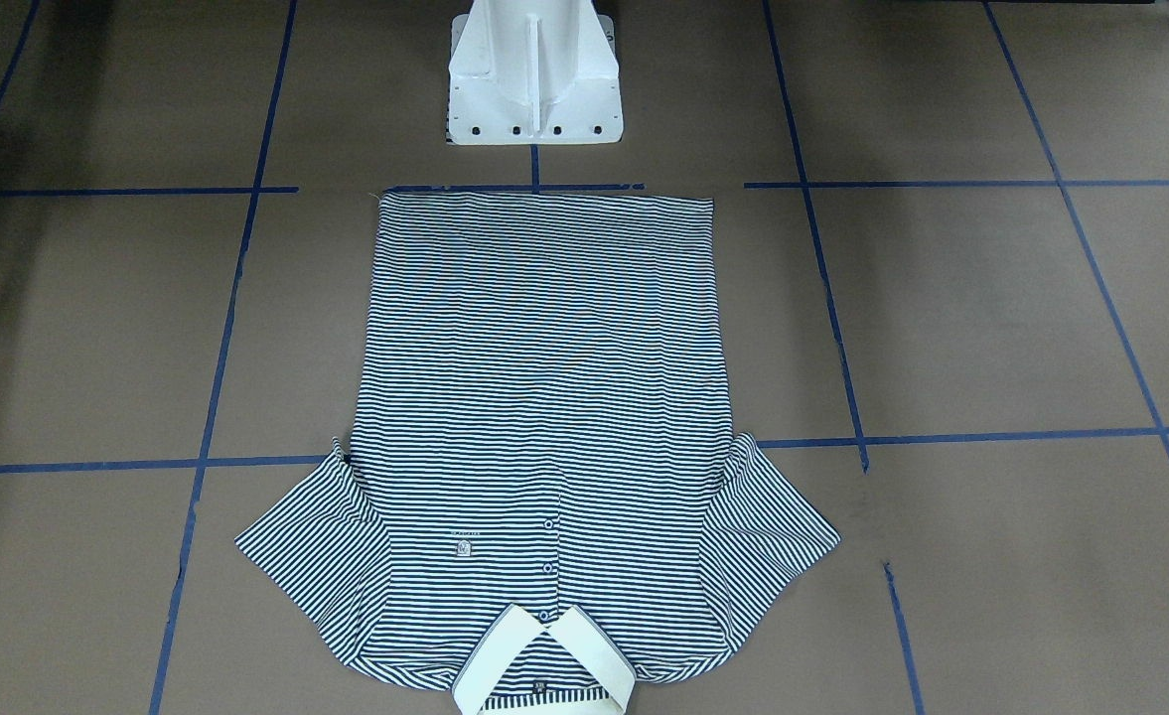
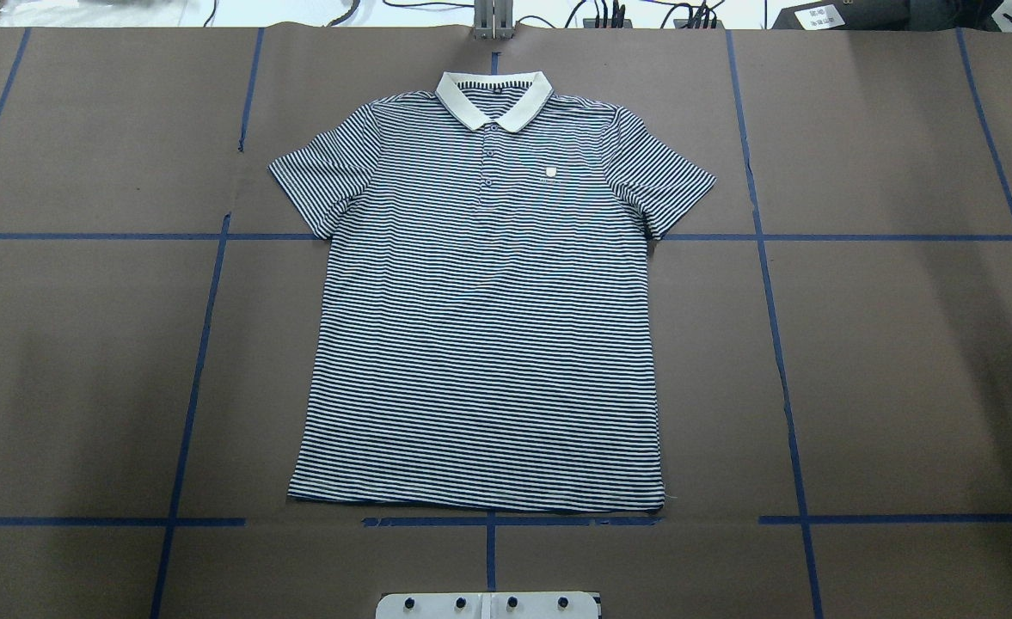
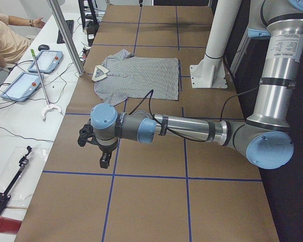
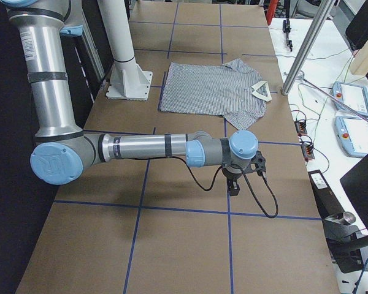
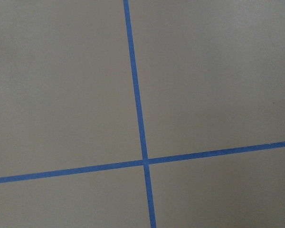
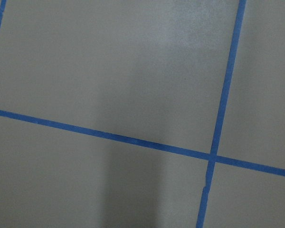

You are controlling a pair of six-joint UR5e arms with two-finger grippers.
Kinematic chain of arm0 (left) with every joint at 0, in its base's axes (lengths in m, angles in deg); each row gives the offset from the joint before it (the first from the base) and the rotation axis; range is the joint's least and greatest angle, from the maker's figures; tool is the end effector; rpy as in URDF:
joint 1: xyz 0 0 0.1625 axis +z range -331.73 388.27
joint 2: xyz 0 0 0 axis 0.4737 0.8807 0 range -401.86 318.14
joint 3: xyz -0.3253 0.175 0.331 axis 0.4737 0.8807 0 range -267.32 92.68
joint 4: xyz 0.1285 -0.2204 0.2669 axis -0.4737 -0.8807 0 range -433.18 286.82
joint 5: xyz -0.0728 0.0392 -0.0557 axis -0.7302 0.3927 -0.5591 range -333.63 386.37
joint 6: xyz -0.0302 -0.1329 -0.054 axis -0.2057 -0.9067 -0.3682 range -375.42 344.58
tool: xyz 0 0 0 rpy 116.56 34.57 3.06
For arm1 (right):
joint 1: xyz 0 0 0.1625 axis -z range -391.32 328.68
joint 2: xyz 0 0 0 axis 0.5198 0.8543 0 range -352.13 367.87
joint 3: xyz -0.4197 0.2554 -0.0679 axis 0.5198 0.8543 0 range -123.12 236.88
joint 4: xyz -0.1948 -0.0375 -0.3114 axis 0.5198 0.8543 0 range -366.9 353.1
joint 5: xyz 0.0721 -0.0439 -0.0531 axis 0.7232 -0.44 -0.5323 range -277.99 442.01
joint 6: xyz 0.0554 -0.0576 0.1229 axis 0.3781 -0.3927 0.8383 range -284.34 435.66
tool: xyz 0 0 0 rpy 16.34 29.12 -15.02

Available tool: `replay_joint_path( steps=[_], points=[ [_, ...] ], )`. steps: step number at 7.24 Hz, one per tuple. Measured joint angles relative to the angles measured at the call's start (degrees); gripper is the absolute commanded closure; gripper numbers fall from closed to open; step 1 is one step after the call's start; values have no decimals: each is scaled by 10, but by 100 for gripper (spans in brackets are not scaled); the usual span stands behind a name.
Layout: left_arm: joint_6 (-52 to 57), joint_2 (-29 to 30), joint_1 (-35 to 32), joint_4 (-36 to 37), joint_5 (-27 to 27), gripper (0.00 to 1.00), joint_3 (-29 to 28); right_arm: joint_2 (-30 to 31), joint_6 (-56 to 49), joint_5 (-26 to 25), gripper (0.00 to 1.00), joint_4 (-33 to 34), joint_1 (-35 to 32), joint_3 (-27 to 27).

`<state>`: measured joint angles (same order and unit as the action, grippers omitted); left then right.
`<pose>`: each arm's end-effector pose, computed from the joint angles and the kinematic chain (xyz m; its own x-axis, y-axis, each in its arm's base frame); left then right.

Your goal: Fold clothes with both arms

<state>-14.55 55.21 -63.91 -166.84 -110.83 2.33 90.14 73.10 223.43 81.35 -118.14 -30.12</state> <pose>-0.0454 -0.5178 0.6943 0.6845 0.1212 -0.7189 0.0271 0.9812 0.1912 -0.0102 -0.5195 0.7052 0.6147 -0.1668 0.7709 0.0827 0.9856 0.1474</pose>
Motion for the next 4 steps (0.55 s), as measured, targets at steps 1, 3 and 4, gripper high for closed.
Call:
replay_joint_path(
  steps=[1,3,4],
  points=[
    [4,-1,0,0,0,0,6,0,-1,0,0,4,0,0],
    [18,-6,0,-9,0,0,20,8,0,2,0,-5,0,2],
    [20,-13,1,-12,-3,0,24,14,3,3,0,-35,2,8]
  ],
)
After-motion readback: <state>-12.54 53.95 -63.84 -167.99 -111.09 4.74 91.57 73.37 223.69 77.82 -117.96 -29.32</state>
